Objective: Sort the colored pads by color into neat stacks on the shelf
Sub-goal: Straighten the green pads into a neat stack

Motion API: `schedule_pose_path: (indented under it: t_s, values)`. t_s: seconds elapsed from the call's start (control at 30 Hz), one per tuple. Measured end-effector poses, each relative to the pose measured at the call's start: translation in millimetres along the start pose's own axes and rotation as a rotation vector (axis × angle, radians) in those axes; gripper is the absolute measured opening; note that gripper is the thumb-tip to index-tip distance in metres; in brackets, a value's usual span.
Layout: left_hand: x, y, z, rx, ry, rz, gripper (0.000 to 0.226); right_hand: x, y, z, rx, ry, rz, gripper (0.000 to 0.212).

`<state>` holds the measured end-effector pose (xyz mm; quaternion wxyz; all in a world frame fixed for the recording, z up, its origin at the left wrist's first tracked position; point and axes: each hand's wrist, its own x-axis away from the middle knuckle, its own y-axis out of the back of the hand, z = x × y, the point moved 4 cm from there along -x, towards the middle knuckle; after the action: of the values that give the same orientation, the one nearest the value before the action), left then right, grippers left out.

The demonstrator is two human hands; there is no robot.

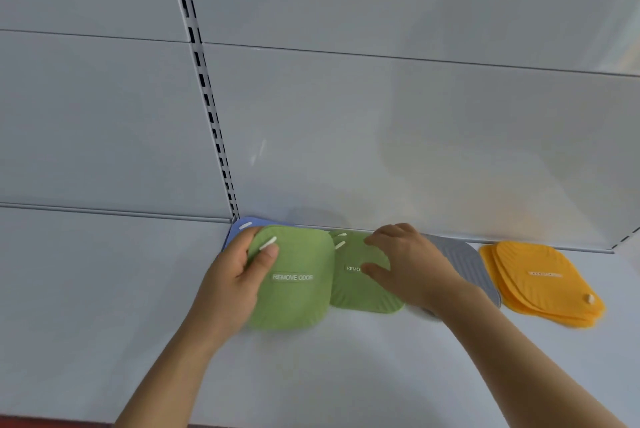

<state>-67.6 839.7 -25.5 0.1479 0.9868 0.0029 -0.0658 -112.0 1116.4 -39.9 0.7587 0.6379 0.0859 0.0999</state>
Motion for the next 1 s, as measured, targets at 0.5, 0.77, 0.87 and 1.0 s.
schedule_pose_path:
  t_s: [0.5, 0.77, 0.87, 1.0]
  values:
    - [-2, 13, 22, 0.046, 0.124, -0.032, 0.045, -16, 0, 7, 0.045, 0.065, -0.01, 0.037]
    - [-12, 9, 10, 0.232, 0.167, 0.006, 0.034, 46, 79, 50, -0.267, 0.369, -0.166, 0.016]
    - [-15, -3, 1, 0.234, 0.159, 0.076, 0.02, 38, 81, 61, -0.353, 0.315, -0.177, 0.018]
    - [-9, -25, -9, 0.334, 0.199, 0.276, 0.024, 26, 67, 67, -0.385, 0.316, -0.349, 0.016]
